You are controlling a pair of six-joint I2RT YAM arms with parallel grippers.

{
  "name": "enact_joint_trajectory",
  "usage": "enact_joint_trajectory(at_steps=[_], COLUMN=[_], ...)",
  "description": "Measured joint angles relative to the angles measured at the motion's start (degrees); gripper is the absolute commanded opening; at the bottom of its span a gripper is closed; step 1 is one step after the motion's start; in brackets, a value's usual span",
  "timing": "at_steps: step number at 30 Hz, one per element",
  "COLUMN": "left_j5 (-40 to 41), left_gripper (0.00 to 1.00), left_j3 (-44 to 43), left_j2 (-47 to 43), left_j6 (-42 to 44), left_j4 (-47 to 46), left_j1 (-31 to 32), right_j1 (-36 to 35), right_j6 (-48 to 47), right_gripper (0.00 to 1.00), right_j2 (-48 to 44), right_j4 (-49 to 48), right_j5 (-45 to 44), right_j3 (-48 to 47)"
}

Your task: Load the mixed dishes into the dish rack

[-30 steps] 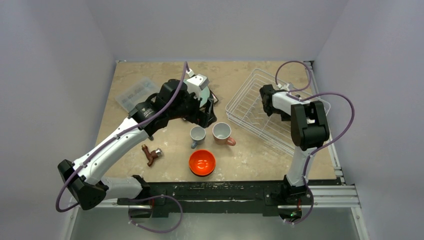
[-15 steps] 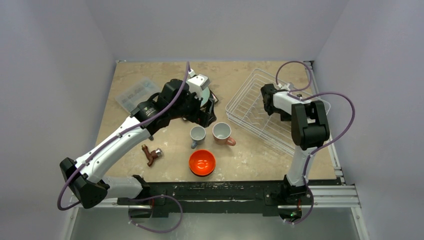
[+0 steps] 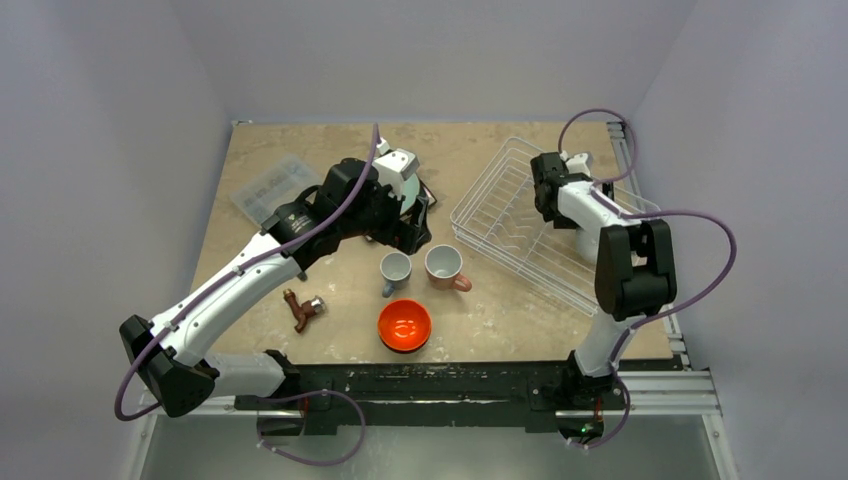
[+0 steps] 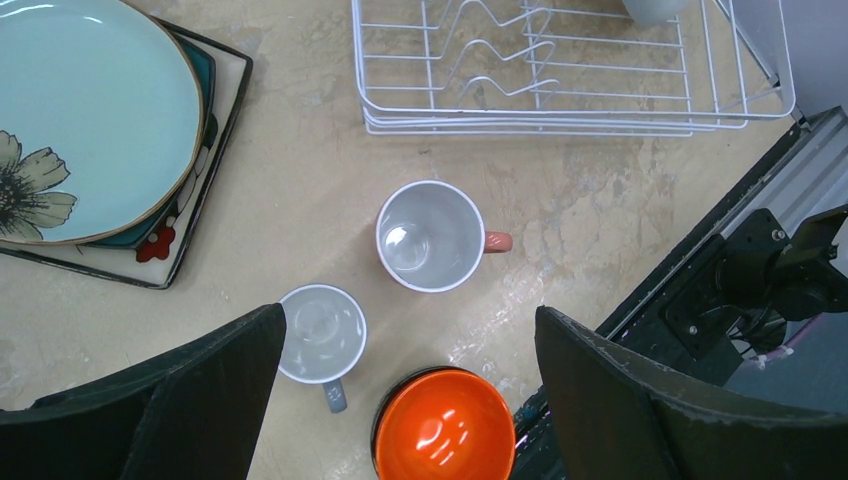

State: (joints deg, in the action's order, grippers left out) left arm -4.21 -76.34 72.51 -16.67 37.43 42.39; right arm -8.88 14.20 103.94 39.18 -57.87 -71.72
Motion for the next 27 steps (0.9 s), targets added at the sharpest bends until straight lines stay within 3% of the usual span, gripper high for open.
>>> enact_joint_trajectory(at_steps=[17,27], left_j5=[0.00,-1.84], left_gripper=[0.95,0.94], left_j3=[-0.02,-0.68], left_j2=[1.64,3.72], left_j6=[0.42,0.17], left_j4=[0.50,1.03], left_j1=[-0.24,-0.96], right_j1=[0.00,0.00], right_j6=[-1.11,2.99], right_gripper=[0.98,0.98], right_j2=[-2.71,-11.23], right_j4=[-1.86,3.37], right_j5=[10.49,15.43], right_j3=[0.09,3.85])
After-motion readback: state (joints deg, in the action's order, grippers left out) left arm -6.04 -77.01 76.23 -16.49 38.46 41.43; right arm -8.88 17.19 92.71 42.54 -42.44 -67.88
